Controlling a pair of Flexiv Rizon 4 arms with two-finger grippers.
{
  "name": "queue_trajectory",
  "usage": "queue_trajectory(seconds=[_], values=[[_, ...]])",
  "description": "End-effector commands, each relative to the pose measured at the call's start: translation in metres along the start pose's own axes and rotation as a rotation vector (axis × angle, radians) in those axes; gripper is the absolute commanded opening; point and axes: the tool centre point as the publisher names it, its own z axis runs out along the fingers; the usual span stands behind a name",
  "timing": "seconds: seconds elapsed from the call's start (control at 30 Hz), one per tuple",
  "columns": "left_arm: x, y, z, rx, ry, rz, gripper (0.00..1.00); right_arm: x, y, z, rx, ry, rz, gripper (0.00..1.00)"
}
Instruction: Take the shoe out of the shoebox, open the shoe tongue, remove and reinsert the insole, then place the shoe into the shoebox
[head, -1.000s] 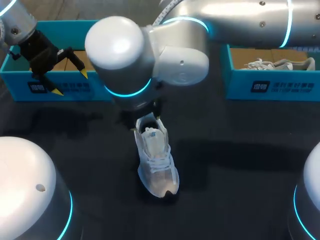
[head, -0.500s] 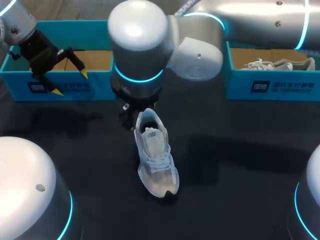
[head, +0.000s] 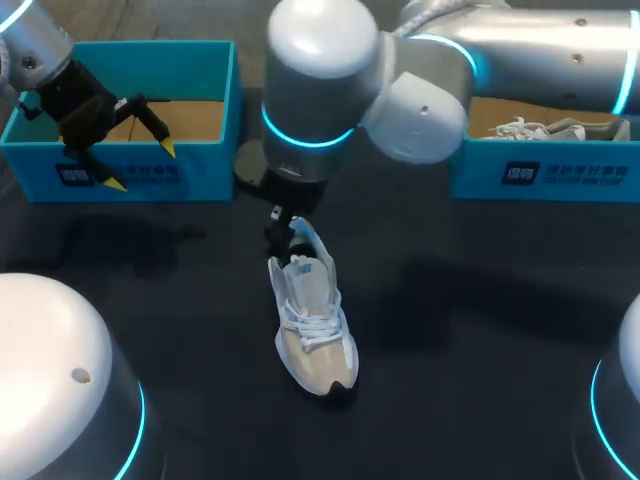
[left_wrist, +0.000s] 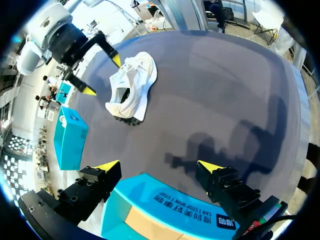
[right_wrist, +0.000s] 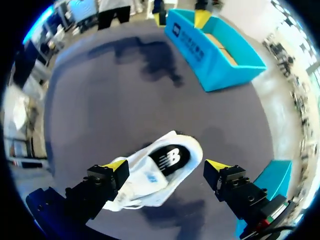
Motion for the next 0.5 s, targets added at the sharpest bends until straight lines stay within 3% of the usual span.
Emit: queue_trajectory(seconds=[0.03, 0.27, 0.5], values=[[0.000, -0.001, 0.000, -0.002, 0.002, 0.000, 1.00, -0.002, 0.026, 0.011, 0.208, -0.098, -0.169, 1.00], [0.000, -0.001, 0.000, -0.002, 0.002, 0.000, 1.00, -0.017, 0.024, 0.021, 0.206, -0.163, -0.283, 1.00], [0.000, -0.001, 0.000, -0.002, 0.002, 0.000, 1.00, -0.027, 0.022, 0.030, 0.198, -0.139, -0.342, 1.00]])
